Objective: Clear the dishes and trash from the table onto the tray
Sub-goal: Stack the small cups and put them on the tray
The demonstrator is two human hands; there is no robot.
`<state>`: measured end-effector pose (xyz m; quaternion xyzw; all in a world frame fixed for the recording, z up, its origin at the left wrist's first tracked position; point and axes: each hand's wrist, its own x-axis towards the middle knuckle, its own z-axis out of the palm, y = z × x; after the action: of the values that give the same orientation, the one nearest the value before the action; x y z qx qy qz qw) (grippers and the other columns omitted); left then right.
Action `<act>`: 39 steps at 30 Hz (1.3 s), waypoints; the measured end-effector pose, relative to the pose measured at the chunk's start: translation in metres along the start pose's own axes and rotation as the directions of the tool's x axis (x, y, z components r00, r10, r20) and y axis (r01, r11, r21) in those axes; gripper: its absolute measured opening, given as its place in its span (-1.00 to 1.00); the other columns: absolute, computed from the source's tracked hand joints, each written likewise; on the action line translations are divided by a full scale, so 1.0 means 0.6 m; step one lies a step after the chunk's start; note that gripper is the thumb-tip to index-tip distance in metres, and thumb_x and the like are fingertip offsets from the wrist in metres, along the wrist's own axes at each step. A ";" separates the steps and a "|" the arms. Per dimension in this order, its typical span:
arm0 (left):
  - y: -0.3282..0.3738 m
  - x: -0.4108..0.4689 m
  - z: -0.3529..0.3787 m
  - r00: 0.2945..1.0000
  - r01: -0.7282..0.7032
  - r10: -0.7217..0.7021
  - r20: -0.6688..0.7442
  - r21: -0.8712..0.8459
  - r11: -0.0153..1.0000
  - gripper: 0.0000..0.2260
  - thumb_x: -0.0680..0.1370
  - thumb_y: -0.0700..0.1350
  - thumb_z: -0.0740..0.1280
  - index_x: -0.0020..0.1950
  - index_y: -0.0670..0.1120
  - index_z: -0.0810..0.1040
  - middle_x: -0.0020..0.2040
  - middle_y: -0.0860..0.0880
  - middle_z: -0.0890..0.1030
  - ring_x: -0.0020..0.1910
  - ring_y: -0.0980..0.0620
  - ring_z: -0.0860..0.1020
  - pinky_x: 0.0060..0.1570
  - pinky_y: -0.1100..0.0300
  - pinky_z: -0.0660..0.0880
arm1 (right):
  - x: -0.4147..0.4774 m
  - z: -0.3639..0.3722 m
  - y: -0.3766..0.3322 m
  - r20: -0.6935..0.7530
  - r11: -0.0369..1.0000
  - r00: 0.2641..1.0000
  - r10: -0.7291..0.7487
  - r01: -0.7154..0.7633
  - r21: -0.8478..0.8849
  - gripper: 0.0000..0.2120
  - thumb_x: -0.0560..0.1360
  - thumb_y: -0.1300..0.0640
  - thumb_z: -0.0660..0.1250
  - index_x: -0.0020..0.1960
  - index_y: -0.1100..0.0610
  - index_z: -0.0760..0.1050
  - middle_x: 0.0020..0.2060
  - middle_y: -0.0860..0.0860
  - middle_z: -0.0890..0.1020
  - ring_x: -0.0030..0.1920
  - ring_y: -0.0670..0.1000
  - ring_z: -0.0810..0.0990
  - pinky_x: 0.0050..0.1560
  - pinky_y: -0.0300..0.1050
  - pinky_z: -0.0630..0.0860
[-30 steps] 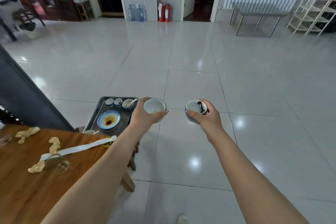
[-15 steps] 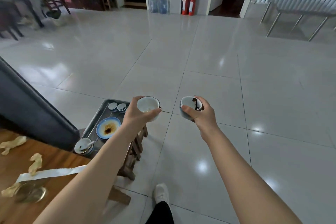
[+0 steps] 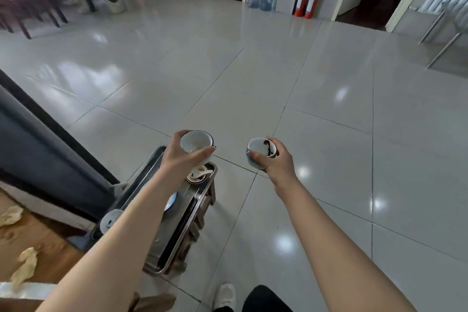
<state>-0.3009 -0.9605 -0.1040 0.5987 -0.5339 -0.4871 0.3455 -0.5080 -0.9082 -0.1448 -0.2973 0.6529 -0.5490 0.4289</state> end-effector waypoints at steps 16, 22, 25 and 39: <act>-0.053 0.151 0.004 0.893 0.182 -0.183 -0.412 -0.043 0.982 -0.47 0.36 -0.02 0.55 0.22 0.09 0.37 0.13 0.07 0.46 0.12 0.05 0.44 0.12 0.17 0.40 | 0.265 0.162 0.014 0.571 0.984 0.812 0.122 -0.022 -0.179 -0.49 0.28 0.23 0.59 0.11 -0.07 0.46 0.02 -0.03 0.59 -0.04 -0.08 0.59 -0.18 -0.37 0.49; -0.125 0.157 -0.014 0.805 0.255 -0.319 -0.501 -0.193 0.948 -0.46 0.28 0.05 0.59 0.14 0.20 0.40 0.02 0.21 0.50 0.06 0.09 0.50 0.17 0.03 0.50 | 0.287 0.230 0.059 0.677 0.951 0.696 0.240 -0.029 -0.307 -0.44 0.29 0.25 0.57 0.19 -0.03 0.43 0.04 -0.02 0.59 -0.02 -0.09 0.59 -0.17 -0.38 0.51; -0.175 0.141 -0.036 0.755 0.290 -0.377 -0.537 -0.243 0.926 -0.46 0.27 0.04 0.58 0.15 0.16 0.40 0.04 0.17 0.51 0.10 0.05 0.50 0.14 0.07 0.49 | 0.275 0.275 0.095 0.721 0.931 0.624 0.302 -0.030 -0.364 -0.42 0.30 0.29 0.56 0.22 0.02 0.42 0.05 0.03 0.59 -0.06 -0.08 0.59 -0.14 -0.35 0.53; -0.402 0.082 -0.101 0.570 0.435 -0.568 -0.594 -0.368 0.822 -0.42 0.31 -0.05 0.59 0.23 0.11 0.39 0.00 0.19 0.50 -0.01 0.14 0.48 -0.15 0.37 0.39 | 0.184 0.439 0.292 0.760 0.814 0.498 0.419 0.165 -0.557 -0.37 0.24 0.10 0.61 0.20 -0.09 0.39 0.15 0.00 0.53 0.17 -0.02 0.53 0.23 -0.08 0.49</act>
<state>-0.1723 -0.9687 -0.3226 0.8265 -0.1295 -0.3566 0.4158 -0.3103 -1.0863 -0.3490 -0.5894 0.5039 -0.0735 0.6272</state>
